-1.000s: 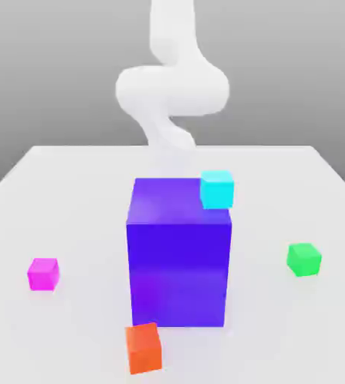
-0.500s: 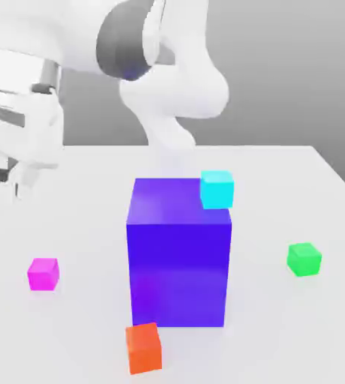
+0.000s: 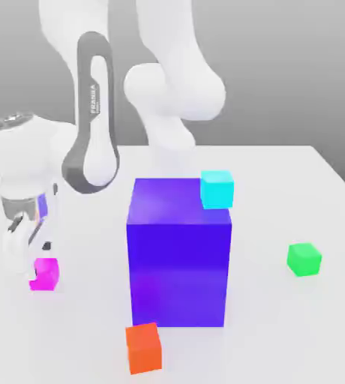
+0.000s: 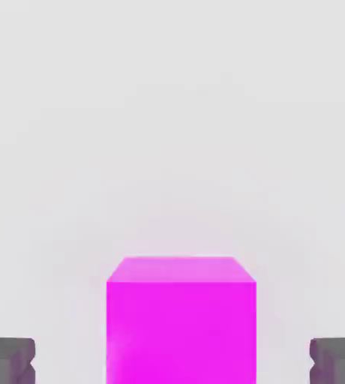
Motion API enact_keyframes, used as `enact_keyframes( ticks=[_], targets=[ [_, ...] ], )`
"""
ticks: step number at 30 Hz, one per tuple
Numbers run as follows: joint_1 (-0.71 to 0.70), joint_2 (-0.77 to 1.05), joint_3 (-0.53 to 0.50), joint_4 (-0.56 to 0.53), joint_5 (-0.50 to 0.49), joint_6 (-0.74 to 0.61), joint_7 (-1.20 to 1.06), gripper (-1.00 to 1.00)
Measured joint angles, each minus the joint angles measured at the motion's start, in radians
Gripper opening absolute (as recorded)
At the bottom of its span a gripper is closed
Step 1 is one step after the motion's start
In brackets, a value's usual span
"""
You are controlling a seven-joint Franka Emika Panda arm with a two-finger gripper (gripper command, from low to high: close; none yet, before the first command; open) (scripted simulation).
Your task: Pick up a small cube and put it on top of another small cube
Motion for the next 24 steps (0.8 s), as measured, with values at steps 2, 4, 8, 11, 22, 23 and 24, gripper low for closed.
enact_keyframes(
  ticks=[2, 4, 8, 11, 22, 23, 24],
  targets=[
    [-0.010, 0.023, 0.011, 0.004, 0.004, 0.018, -0.004, -1.00],
    [-0.010, 0.023, 0.011, 0.004, 0.004, 0.019, -0.003, -1.00],
    [-0.012, 0.022, 0.013, 0.004, 0.001, 0.019, -0.001, -1.00],
    [0.009, -0.066, -0.017, -0.013, -0.034, -0.052, 0.028, -1.00],
    [0.172, -0.311, 0.030, 0.018, -0.146, -0.190, 0.111, -1.00],
    [0.195, -0.324, 0.042, 0.025, -0.152, -0.193, 0.118, -1.00],
    [0.217, -0.335, 0.055, 0.033, -0.157, -0.196, 0.124, -1.00]
  ],
)
